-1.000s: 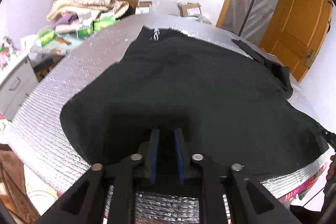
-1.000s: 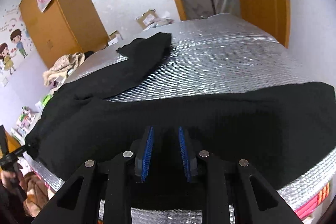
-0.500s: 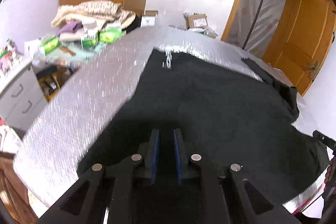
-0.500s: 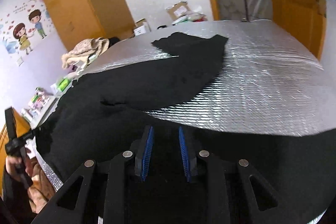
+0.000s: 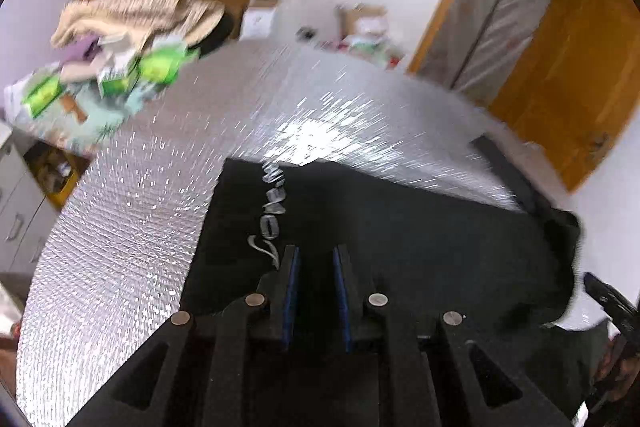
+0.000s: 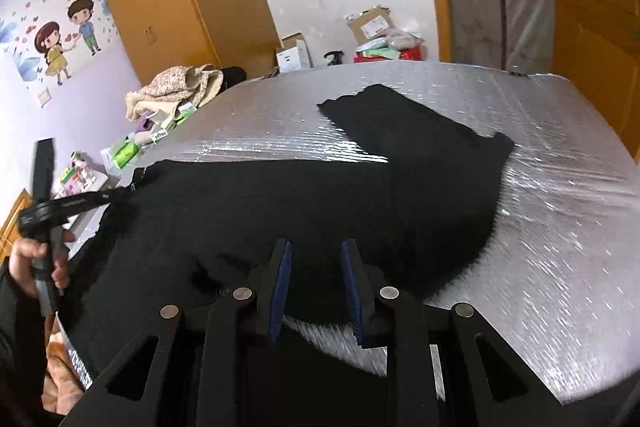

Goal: Fold clothes

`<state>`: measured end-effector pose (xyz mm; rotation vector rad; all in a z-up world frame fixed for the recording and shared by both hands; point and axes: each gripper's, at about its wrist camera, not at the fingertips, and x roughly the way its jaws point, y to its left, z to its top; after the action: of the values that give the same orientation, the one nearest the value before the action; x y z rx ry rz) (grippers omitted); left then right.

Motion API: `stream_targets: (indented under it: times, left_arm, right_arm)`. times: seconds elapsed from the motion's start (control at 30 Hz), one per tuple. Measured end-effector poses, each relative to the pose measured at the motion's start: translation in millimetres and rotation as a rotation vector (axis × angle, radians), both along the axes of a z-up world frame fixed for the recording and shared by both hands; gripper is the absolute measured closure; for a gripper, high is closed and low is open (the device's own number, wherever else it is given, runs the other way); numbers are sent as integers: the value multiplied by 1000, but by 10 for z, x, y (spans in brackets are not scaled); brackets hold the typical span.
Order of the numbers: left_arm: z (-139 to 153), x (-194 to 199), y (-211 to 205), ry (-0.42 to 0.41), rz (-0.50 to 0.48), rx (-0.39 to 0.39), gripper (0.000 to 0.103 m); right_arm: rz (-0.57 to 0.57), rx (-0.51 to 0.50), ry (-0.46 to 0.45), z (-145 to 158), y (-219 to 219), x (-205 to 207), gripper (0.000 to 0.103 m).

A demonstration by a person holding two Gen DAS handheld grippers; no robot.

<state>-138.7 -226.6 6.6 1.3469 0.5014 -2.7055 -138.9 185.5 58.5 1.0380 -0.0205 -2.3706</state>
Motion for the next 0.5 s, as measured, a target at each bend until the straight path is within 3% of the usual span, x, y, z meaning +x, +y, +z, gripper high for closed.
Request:
stream_targets:
  times: [0.13,0.3,0.5]
  left_arm:
    - [-96,-152,-67,4,5,-10,84]
    - [-132,-361,-135,42,25,-86,84]
    - [-17,-370,-163,43,48,-132,84]
  right_arm:
    - [-8,27,-58,-204,-95,-186,76]
    - [-62,20,-108,-377,-30,-358,76]
    - [-74,-7,-64,-245,77,-351,76]
